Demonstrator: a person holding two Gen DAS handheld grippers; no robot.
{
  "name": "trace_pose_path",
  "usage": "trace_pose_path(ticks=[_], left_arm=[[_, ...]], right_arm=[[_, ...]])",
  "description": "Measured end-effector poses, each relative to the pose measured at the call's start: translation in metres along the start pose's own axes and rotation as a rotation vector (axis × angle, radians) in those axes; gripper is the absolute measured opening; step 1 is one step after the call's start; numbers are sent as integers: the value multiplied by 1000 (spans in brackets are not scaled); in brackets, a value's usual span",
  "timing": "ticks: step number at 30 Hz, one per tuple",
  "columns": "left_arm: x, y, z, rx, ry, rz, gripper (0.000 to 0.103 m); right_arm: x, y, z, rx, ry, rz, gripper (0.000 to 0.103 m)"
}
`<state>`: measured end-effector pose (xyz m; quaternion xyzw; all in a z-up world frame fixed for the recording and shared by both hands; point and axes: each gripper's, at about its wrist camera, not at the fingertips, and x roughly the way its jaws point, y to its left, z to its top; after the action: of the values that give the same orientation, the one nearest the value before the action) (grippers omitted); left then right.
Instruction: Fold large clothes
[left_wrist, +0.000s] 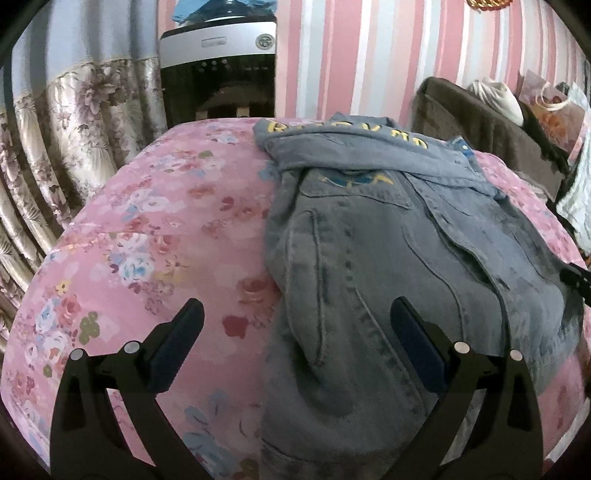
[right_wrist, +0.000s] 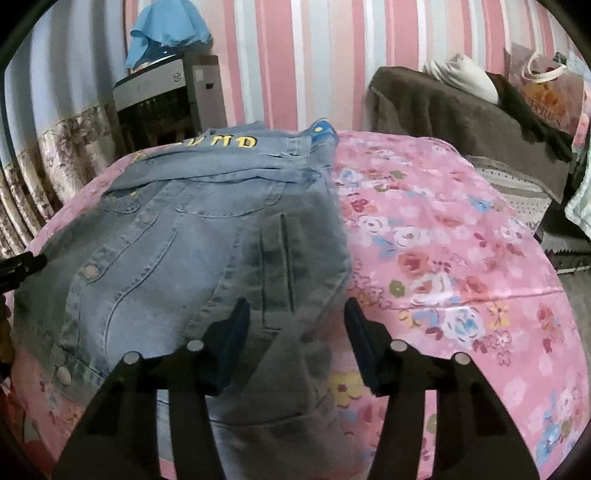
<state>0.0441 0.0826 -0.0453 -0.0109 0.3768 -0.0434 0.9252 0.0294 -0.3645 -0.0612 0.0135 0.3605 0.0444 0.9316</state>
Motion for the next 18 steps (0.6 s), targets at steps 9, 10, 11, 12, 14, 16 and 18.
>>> trace_pose_path(ticks=[9,10,11,12,14,16,18], left_arm=[[1,-7,-10,26,60,-26,89],[2,-9,-12,31,69,-47,75],[3,-13,-13,40,87,-80,66],[4,-15,-15,49,94,-87,54],[2,-24,-16,86,93,-99,36],[-4,-27,-12,91,79,-120,21],[-17,-26,-5,84,49,-148,18]], right_arm=[[6,-4,-11,32,87,10,54],[7,-3,-12,28,92,10,53],[8,-2,-12,29,97,15,42],[9,-2,-13,39,98,47,31],[8,-4,-12,72,86,96,22],[2,-7,-9,84,50,122,15],[-9,-13,-4,121,11,174,12]])
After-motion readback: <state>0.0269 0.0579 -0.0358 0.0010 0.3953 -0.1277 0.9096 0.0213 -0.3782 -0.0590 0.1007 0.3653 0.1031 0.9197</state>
